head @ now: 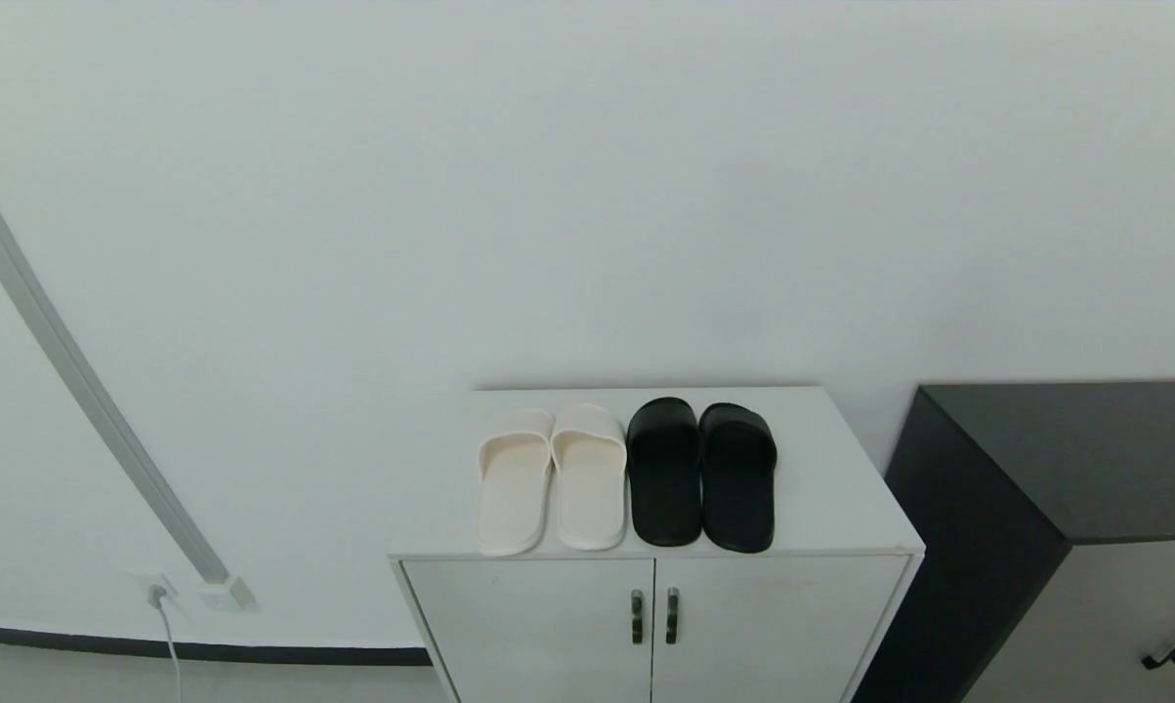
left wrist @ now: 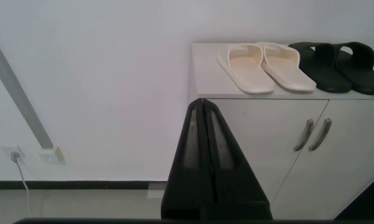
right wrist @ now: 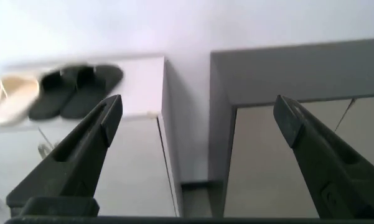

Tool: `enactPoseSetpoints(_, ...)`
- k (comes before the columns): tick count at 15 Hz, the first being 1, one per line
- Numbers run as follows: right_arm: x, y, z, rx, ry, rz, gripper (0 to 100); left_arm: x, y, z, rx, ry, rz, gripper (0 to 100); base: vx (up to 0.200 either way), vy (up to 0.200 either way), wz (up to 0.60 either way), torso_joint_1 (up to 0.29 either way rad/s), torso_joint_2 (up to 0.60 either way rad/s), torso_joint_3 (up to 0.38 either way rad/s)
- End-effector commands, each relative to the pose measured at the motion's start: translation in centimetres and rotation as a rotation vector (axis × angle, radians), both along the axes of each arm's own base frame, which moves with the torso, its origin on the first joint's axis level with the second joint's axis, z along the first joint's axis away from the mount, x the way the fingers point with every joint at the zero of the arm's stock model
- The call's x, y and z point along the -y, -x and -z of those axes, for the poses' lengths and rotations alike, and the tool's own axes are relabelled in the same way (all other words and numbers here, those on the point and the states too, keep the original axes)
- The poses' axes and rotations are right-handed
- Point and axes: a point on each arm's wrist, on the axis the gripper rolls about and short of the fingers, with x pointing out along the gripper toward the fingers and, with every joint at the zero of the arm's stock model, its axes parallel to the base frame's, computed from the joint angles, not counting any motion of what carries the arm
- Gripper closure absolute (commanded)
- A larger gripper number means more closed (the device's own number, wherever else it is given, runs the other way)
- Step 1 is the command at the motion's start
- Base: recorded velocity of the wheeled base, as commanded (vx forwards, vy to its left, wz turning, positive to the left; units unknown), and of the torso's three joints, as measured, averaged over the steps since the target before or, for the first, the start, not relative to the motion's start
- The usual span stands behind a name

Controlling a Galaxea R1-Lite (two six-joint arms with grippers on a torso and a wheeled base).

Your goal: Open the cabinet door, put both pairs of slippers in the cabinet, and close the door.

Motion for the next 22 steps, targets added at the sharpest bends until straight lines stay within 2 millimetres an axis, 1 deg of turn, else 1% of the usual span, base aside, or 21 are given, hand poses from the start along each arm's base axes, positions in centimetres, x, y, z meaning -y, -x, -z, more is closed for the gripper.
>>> enactPoseSetpoints(1, -0.2, -2.2, 1.5, -0.195, 0.027, -0.070, 0, 0.0, 0.0, 0.0, -0.001, 0.001, -0.001, 100, 0.000, 0.000, 0.00, 0.000, 0.00, 0.000)
enactPoseSetpoints(2, -0.2, -2.4, 1.8, -0.224, 0.026, -0.079, 0, 0.0, 0.0, 0.0, -0.001, 0.001, -0.001, 100, 0.000, 0.000, 0.00, 0.000, 0.00, 0.000)
enactPoseSetpoints(4, -0.3, -3.9, 1.6, -0.317, 0.017, -0.083, 0, 0.0, 0.0, 0.0, -0.001, -0.001, -0.001, 100, 0.000, 0.000, 0.00, 0.000, 0.00, 0.000)
enactPoseSetpoints(7, -0.9, -7.8, -0.8, -0.328, -0.026, -0.147, 0, 0.0, 0.0, 0.0, -0.001, -0.002, -0.001, 100, 0.000, 0.000, 0.00, 0.000, 0.00, 0.000)
enactPoseSetpoints(8, -1.1, -8.6, -1.1, -0.335, -0.024, -0.161, 0, 0.0, 0.0, 0.0, -0.001, -0.002, -0.001, 100, 0.000, 0.000, 0.00, 0.000, 0.00, 0.000)
enactPoseSetpoints(9, -1.7, -10.7, -1.8, -0.343, -0.017, -0.194, 0, 0.0, 0.0, 0.0, -0.001, -0.004, 0.000, 100, 0.000, 0.000, 0.00, 0.000, 0.00, 0.000)
enactPoseSetpoints(10, -2.1, -12.0, -2.2, -0.350, -0.012, -0.214, 0, 0.0, 0.0, 0.0, -0.001, -0.004, 0.000, 100, 0.000, 0.000, 0.00, 0.000, 0.00, 0.000)
enactPoseSetpoints(11, -2.4, -12.7, -2.5, -0.355, -0.012, -0.220, 0, 0.0, 0.0, 0.0, -0.001, -0.004, 0.000, 100, 0.000, 0.000, 0.00, 0.000, 0.00, 0.000)
enactPoseSetpoints(12, -3.4, -13.9, -3.2, -0.348, -0.028, -0.218, 0, 0.0, 0.0, 0.0, -0.001, -0.004, 0.000, 100, 0.000, 0.000, 0.00, 0.000, 0.00, 0.000)
enactPoseSetpoints(13, -4.8, -14.9, -3.9, -0.347, -0.040, -0.213, 0, 0.0, 0.0, 0.0, -0.001, -0.004, 0.000, 100, 0.000, 0.000, 0.00, 0.000, 0.00, 0.000)
enactPoseSetpoints(15, -7.3, -15.7, -4.5, -0.346, -0.034, -0.229, 0, 0.0, 0.0, 0.0, -0.001, -0.004, 0.000, 100, 0.000, 0.000, 0.00, 0.000, 0.00, 0.000)
enactPoseSetpoints(16, -9.3, -16.1, -4.8, -0.348, -0.018, -0.245, 0, 0.0, 0.0, 0.0, -0.001, -0.004, 0.000, 100, 0.000, 0.000, 0.00, 0.000, 0.00, 0.000)
enactPoseSetpoints(17, -10.2, -16.4, -4.9, -0.346, -0.011, -0.245, 0, 0.0, 0.0, 0.0, -0.001, -0.004, 0.000, 100, 0.000, 0.000, 0.00, 0.000, 0.00, 0.000)
enactPoseSetpoints(18, -12.4, -17.2, -5.3, -0.343, -0.008, -0.251, 0, 0.0, 0.0, 0.0, -0.001, -0.004, 0.000, 100, 0.000, 0.000, 0.00, 0.000, 0.00, 0.000)
enactPoseSetpoints(20, -15.0, -18.5, -5.2, -0.359, -0.017, -0.250, 0, 0.0, 0.0, 0.0, -0.001, -0.004, 0.000, 100, 0.000, 0.000, 0.00, 0.000, 0.00, 0.000)
enactPoseSetpoints(22, -17.4, -20.3, -4.9, -0.361, -0.027, -0.233, 0, 0.0, 0.0, 0.0, -0.001, -0.004, 0.000, 100, 0.000, 0.000, 0.00, 0.000, 0.00, 0.000)
